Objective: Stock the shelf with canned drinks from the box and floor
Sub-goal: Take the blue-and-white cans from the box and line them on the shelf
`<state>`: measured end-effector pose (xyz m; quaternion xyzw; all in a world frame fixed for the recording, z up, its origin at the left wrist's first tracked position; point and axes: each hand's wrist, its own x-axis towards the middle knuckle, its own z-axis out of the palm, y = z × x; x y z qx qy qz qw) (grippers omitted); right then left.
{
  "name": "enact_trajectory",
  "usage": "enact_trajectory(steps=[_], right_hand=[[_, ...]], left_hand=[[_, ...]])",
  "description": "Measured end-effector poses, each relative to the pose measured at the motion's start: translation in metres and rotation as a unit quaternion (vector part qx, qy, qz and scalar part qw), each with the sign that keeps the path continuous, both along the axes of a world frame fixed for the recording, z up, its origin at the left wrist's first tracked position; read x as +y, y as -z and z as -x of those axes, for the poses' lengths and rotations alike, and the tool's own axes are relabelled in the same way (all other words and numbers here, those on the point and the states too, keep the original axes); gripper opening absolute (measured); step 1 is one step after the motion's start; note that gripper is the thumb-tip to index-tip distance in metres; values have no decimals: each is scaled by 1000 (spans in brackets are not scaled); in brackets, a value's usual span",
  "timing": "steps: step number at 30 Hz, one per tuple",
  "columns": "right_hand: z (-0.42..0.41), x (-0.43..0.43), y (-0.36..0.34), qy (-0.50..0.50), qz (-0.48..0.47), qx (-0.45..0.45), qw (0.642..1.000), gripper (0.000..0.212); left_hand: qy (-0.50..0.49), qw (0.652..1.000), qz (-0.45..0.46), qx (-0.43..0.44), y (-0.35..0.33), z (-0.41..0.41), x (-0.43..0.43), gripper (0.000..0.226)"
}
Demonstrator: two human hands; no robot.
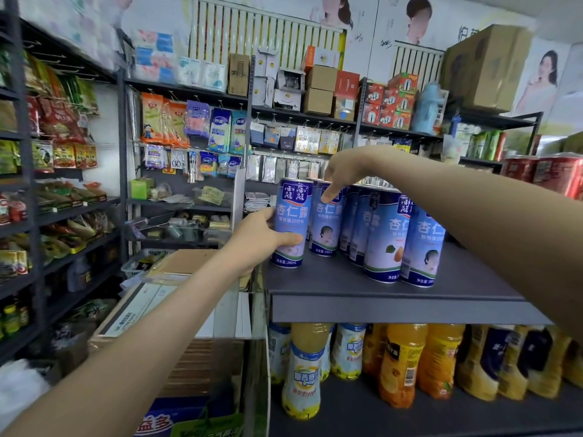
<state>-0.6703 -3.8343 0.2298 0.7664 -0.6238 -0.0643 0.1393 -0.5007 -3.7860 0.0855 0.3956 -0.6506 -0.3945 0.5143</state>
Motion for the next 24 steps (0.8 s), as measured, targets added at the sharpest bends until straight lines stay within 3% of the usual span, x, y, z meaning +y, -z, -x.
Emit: enact_trajectory(steps=[10, 16, 20, 24], right_hand=[[1, -13, -18, -15, -6, -157, 988, 73], [-17, -23, -16, -5, -27, -165, 986, 65], [-20, -2, -21, -21, -51, -149, 987, 57], [-14, 37, -28, -54, -39, -180, 981, 52]], left_hand=[[-66, 996, 62, -20, -10, -21, 2, 54], [-28, 993, 110, 37, -41, -37, 15, 59], [13, 997, 77, 28, -29, -24, 14, 46], [46, 998, 45, -8, -6, 1, 3, 52]])
